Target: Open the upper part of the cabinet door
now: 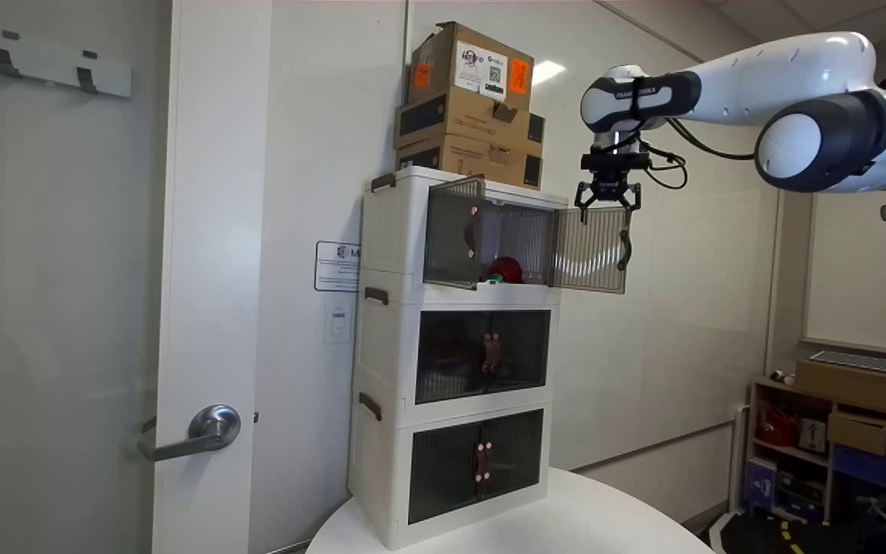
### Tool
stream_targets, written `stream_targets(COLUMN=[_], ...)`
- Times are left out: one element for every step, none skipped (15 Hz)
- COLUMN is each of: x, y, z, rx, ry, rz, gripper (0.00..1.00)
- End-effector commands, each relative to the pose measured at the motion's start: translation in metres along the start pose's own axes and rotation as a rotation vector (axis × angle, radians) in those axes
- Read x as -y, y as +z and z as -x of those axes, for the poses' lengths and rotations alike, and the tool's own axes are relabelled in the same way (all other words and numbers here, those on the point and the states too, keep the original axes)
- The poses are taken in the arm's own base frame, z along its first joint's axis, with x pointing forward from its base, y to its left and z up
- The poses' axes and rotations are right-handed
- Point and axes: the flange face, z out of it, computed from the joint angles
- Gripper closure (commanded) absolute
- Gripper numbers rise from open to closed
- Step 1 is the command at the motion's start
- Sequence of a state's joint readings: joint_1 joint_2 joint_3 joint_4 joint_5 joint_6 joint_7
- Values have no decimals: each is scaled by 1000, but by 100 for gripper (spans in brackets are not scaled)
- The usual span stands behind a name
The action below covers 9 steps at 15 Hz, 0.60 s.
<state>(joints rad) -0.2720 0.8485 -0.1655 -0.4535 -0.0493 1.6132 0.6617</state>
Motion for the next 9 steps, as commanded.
stream_targets(x=[-57, -64, -67, 5, 7, 8, 5, -1, -6], y=[-6, -9, -13, -60, -69, -85, -107, -129, -155], z=[-43, -48, -51, 4, 4, 5, 5, 3, 6], rx=[-37, -42, -51, -72, -92, -136, -180, -226, -270], ry=[41, 29, 12, -18, -40, -45, -51, -57, -59], rz=[6, -9, -26, -70, -86, -88, -87, -83, -81], gripper=[0, 0, 0, 0, 0, 0, 0, 0, 0])
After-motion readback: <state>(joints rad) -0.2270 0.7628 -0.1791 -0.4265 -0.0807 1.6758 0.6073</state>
